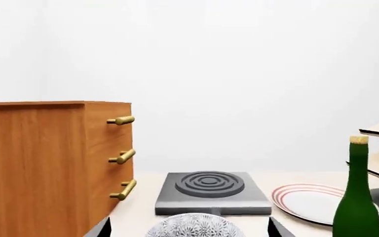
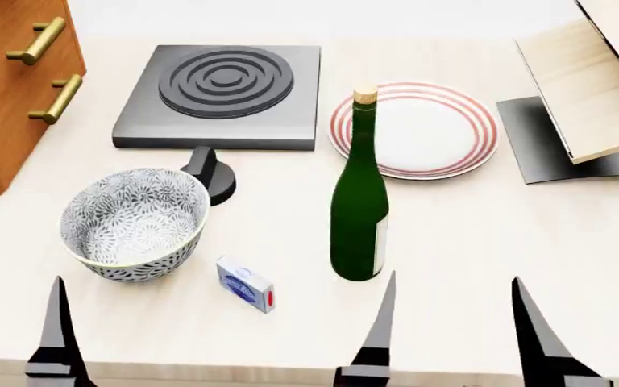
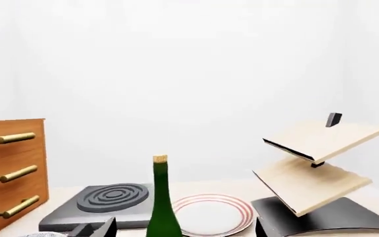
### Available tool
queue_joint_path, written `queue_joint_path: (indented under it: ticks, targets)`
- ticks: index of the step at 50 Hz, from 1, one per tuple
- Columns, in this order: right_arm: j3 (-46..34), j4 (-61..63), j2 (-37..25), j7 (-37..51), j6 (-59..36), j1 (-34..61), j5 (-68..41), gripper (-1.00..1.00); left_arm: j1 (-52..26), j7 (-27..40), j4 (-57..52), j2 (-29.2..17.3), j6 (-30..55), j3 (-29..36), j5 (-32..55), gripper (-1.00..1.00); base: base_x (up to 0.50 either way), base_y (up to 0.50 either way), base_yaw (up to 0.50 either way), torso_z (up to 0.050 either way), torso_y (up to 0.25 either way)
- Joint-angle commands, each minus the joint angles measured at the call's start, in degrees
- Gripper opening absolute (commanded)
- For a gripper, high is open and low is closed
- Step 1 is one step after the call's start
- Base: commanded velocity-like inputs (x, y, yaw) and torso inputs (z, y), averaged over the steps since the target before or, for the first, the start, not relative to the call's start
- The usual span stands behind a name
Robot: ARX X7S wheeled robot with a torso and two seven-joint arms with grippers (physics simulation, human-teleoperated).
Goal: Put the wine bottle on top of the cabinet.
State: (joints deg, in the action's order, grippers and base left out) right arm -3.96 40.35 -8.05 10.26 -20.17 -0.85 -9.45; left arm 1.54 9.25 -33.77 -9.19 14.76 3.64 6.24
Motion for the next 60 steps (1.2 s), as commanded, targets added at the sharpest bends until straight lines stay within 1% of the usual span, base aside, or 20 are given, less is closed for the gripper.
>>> queue_joint_path:
  ticks: [1,4,7,10,12,16,18,20,23,24,27,29,31,33,37,40,43,50,52,60]
  targets:
    - [1.81,12.86,-1.1,2.34,-8.69,1.94,-3.57,1.0,-0.18,1.47,-11.75,-1.22,6.44,0.85,0.39,1.0,0.0,0.0,0.0,0.0,0.0]
    - [2.4,14.81,-1.4,2.96,-10.12,2.79,-4.26,1.0,-0.54,1.74,-14.2,-1.51,7.98,1.03,0.52,1.0,0.0,0.0,0.0,0.0,0.0]
    - [2.76,17.71,-1.79,3.79,-12.52,3.68,-5.16,1.0,-0.91,2.68,-17.21,-3.08,9.43,3.5,-3.84,1.0,0.0,0.0,0.0,0.0,0.0]
    - [2.71,19.55,-2.77,5.3,-13.77,4.57,-6.66,1.0,-1.89,2.96,-20.99,-3.47,12.54,4.67,-4.66,1.0,0.0,0.0,0.0,0.0,0.0]
    - [-0.05,19.63,-9.04,12.85,-10.92,5.54,-12.11,1.0,-2.56,2.98,-23.45,-3.38,14.72,4.86,-4.26,1.0,0.0,0.0,0.0,0.0,0.0]
    - [-10.66,19.63,-26.12,32.27,-2.34,10.93,-22.85,1.0,-3.47,3.29,-26.18,-4.02,16.7,6.28,-5.51,1.0,0.0,0.0,0.0,0.0,0.0]
    - [-14.71,19.61,-30.78,37.29,0.85,13.18,-24.64,1.0,-3.49,3.64,-26.21,-4.47,16.22,6.92,-5.57,1.0,0.0,0.0,0.0,0.0,0.0]
    - [-17.31,19.57,-33.2,39.89,2.55,14.61,-25.26,1.0,-3.61,4.23,-26.21,-4.93,16.09,7.15,-5.05,1.0,0.0,0.0,0.0,0.0,0.0]
    - [-18.63,19.21,-34.18,41.28,3.0,15.39,-25.06,1.0,-3.85,5.59,-26.21,-6.05,16.12,7.8,-4.4,1.0,0.0,0.0,0.0,0.0,0.0]
    - [-18.57,19.07,-33.77,40.76,5.09,15.13,-24.06,1.0,-3.94,6.09,-26.2,-6.41,16.23,8.08,-4.3,1.0,0.0,0.0,0.0,0.0,0.0]
    - [-22.08,19.59,-35.9,43.91,4.43,18.76,-24.81,1.0,-4.34,7.66,-26.2,-7.63,16.35,8.91,-3.45,1.0,0.0,0.0,0.0,0.0,0.0]
    - [-25.14,19.59,-38.16,46.6,6.35,21.25,-25.19,1.0,-4.67,9.11,-26.2,-8.79,16.21,9.81,-2.68,1.0,0.0,0.0,0.0,0.0,0.0]
    - [-26.61,19.43,-39.11,47.09,8.63,21.56,-25.07,1.0,-5.06,11.16,-26.21,-10.35,16.08,10.87,-1.52,1.0,0.0,0.0,0.0,0.0,0.0]
    - [-26.94,19.41,-39.71,47.29,10.26,21.29,-24.92,1.0,-5.8,14.12,-26.21,-12.73,15.79,12.11,0.43,1.0,0.06,0.0,0.0,0.0,0.0]
    - [-28.12,19.21,-40.58,48.33,10.95,22.3,-25.47,1.0,-8.32,22.39,-26.2,-19.17,14.86,15.77,5.71,1.0,0.49,0.0,0.0,0.0,0.0]
    - [-28.95,19.29,-40.94,48.8,11.12,22.94,-25.57,1.0,-11.58,30.12,-26.2,-25.21,13.26,20.13,10.44,1.0,0.5,0.0,0.0,0.0,0.0]
    - [-30.08,19.42,-41.62,49.5,11.57,23.76,-25.73,1.0,-13.58,34.08,-26.16,-28.21,12.32,22.6,12.76,1.0,0.5,0.0,0.0,0.0,0.0]
    - [-34.94,19.4,-44.15,52.32,13.79,27.66,-26.3,1.0,-15.61,37.34,-26.0,-30.58,11.32,25.13,14.68,1.0,0.5,0.0,0.0,0.0,0.0]
    - [-36.97,19.52,-45.32,53.63,14.63,29.48,-27.03,1.0,-17.22,39.65,-26.16,-32.31,10.41,27.34,15.66,1.0,0.5,0.0,0.0,0.0,0.0]
    - [-38.59,18.98,-45.73,54.3,15.18,30.39,-27.03,1.0,-20.1,43.58,-26.06,-35.08,8.89,30.74,17.88,1.0,0.5,0.0,0.0,0.0,0.0]
